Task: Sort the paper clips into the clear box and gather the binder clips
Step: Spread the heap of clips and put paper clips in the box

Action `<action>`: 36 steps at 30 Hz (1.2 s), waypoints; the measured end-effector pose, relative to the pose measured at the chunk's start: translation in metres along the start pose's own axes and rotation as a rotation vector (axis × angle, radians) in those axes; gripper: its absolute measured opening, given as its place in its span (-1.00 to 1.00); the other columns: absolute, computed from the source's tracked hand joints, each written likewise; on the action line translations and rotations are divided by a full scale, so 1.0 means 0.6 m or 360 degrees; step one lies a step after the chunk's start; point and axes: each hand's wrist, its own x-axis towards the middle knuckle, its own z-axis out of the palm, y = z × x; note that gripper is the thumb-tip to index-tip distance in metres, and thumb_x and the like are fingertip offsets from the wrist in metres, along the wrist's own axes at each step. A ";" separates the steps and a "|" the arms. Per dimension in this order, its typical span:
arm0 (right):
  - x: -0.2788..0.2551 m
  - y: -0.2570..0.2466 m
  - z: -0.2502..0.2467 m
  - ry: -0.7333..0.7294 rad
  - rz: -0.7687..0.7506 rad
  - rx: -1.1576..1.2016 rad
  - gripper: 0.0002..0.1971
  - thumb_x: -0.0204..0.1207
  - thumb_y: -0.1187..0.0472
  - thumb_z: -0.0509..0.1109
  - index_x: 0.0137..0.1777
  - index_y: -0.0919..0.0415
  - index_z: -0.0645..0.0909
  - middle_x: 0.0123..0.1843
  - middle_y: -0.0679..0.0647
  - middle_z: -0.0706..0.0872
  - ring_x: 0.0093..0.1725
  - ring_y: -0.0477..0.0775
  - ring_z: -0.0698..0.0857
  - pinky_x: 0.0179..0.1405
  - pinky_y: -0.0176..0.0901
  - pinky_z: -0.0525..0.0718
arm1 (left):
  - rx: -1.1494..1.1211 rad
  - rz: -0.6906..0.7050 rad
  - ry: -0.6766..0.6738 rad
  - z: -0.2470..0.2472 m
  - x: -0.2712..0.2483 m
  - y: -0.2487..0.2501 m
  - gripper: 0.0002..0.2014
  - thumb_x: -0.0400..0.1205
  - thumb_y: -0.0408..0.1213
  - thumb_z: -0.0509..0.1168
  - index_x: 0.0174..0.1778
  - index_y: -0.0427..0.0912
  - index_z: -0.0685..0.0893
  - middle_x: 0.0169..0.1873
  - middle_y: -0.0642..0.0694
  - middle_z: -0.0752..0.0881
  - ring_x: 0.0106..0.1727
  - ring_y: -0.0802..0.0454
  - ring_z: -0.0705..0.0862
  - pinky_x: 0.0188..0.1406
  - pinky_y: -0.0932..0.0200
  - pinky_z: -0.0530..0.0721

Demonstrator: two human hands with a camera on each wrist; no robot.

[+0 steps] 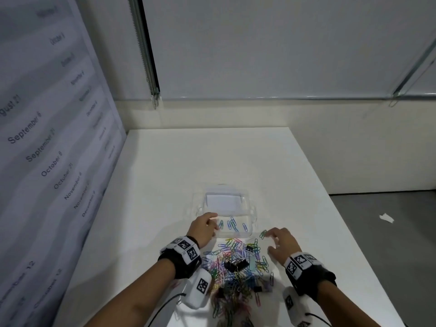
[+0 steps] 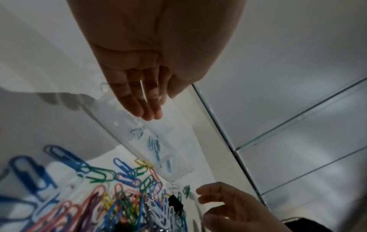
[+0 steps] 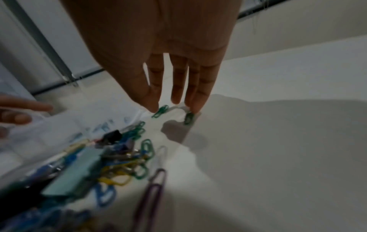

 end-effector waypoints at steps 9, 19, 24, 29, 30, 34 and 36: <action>0.020 0.006 0.004 -0.0164 -0.0054 -0.0482 -0.31 0.51 0.10 0.34 0.60 0.03 0.13 0.59 0.09 0.20 0.50 0.17 0.27 0.52 -0.10 0.27 | 0.0779 0.0328 -0.0329 0.063 -0.030 -0.011 -0.69 0.66 -0.33 0.14 0.30 -0.13 0.61 0.04 -0.13 0.65 -0.06 0.03 0.64 0.04 0.13 0.65; 0.001 -0.014 0.051 -0.0299 -0.0356 -0.0333 -0.54 0.49 0.15 0.30 0.42 0.10 0.48 0.42 0.13 0.42 0.42 0.14 0.36 0.39 -0.14 0.36 | 0.1434 0.0509 -0.0381 0.103 -0.039 -0.042 -0.60 0.64 -0.41 0.16 0.42 -0.16 0.45 0.31 -0.17 0.41 0.33 -0.16 0.43 0.28 -0.05 0.53; 0.000 -0.019 0.040 -0.0363 -0.0322 -0.0136 -0.62 0.34 0.07 0.21 0.08 0.19 0.67 -0.23 -0.15 0.43 0.06 0.11 0.57 -0.17 -0.36 0.36 | 0.1012 0.0291 -0.0304 0.085 -0.041 -0.040 -0.82 0.62 -0.36 0.22 0.10 -0.14 0.64 0.01 -0.06 0.53 0.11 -0.08 0.59 0.11 0.17 0.52; 0.008 -0.023 0.025 -0.0298 -0.0201 0.0010 -0.86 0.50 0.22 0.35 -0.10 -0.06 0.68 -0.30 -0.23 0.55 -0.12 -0.08 0.57 -0.23 -0.44 0.43 | 0.0589 0.0083 -0.0182 0.064 -0.051 -0.046 -0.71 0.57 -0.44 0.22 -0.33 0.09 0.59 -0.16 -0.08 0.72 -0.16 0.02 0.66 -0.15 0.26 0.62; 0.007 -0.027 0.022 -0.0288 -0.0157 0.0037 -0.84 0.51 0.24 0.34 -0.05 -0.01 0.71 -0.25 -0.15 0.60 -0.13 -0.07 0.58 -0.20 -0.43 0.46 | 0.0519 0.0054 -0.0156 0.059 -0.052 -0.047 -0.67 0.55 -0.47 0.20 -0.35 0.10 0.60 -0.17 -0.10 0.74 -0.21 0.07 0.64 -0.22 0.31 0.59; 0.005 -0.041 0.006 -0.0277 -0.0095 0.0153 -0.79 0.52 0.32 0.33 -0.20 -0.01 0.68 -0.29 -0.02 0.68 -0.42 -0.12 0.63 -0.36 -0.43 0.61 | 0.0280 -0.0082 0.0000 0.050 -0.058 -0.050 -0.58 0.55 -0.55 0.15 -0.41 0.07 0.65 -0.25 -0.13 0.78 -0.33 0.07 0.66 -0.32 0.32 0.61; 0.010 -0.049 -0.005 -0.0241 -0.0060 0.0230 -0.71 0.52 0.37 0.29 -0.28 -0.06 0.63 -0.36 -0.01 0.73 -0.50 -0.13 0.66 -0.33 -0.31 0.69 | -0.0028 -0.0201 0.0077 0.049 -0.061 -0.053 -0.61 0.57 -0.61 0.12 -0.39 -0.12 0.70 -0.33 -0.22 0.75 -0.43 0.06 0.67 -0.42 0.33 0.65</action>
